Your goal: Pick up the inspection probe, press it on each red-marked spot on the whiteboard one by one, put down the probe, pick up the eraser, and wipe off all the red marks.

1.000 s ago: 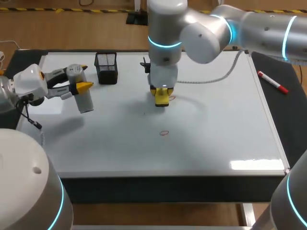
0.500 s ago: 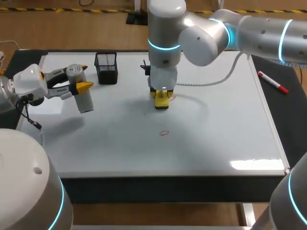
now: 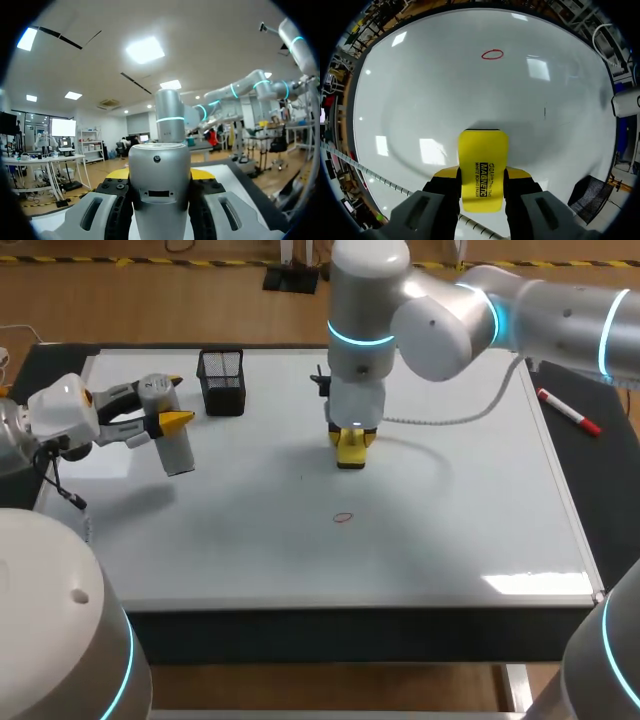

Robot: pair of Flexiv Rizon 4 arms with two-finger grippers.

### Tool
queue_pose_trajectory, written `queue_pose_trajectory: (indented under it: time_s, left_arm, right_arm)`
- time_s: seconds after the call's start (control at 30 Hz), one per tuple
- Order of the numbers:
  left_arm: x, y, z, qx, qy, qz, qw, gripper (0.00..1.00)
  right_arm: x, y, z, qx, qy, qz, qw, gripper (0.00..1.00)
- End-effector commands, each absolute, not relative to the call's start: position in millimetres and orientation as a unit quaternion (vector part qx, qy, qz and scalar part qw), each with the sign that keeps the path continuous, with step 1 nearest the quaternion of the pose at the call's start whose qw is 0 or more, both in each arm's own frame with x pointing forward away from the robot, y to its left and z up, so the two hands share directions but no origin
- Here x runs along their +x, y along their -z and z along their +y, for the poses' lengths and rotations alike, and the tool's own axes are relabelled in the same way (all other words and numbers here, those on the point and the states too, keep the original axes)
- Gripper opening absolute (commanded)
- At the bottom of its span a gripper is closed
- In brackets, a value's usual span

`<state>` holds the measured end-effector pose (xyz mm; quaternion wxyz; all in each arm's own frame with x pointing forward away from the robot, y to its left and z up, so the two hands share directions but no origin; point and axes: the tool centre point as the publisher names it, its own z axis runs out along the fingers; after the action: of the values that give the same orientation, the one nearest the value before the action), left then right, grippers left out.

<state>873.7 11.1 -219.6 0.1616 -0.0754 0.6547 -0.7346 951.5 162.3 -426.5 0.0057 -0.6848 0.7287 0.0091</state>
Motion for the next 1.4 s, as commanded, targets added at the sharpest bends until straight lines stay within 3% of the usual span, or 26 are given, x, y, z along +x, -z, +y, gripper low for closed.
queue_pose_trajectory:
  time_s: [0.03,0.93,1.4]
  left_arm:
    - [873.4,218.8,10.6,-0.076,0.734,0.655,0.163,0.00]
    - [873.4,218.8,10.6,-0.076,0.734,0.655,0.163,0.00]
    - [873.4,218.8,10.6,-0.076,0.734,0.655,0.163,0.00]
  right_arm:
    - [949.9,424.7,147.0,-0.683,-0.006,0.731,0.007,0.00]
    - [956.1,411.0,101.0,-0.656,0.005,0.754,0.004,0.00]
    - [970.2,379.4,26.9,-0.614,0.010,0.789,0.020,0.00]
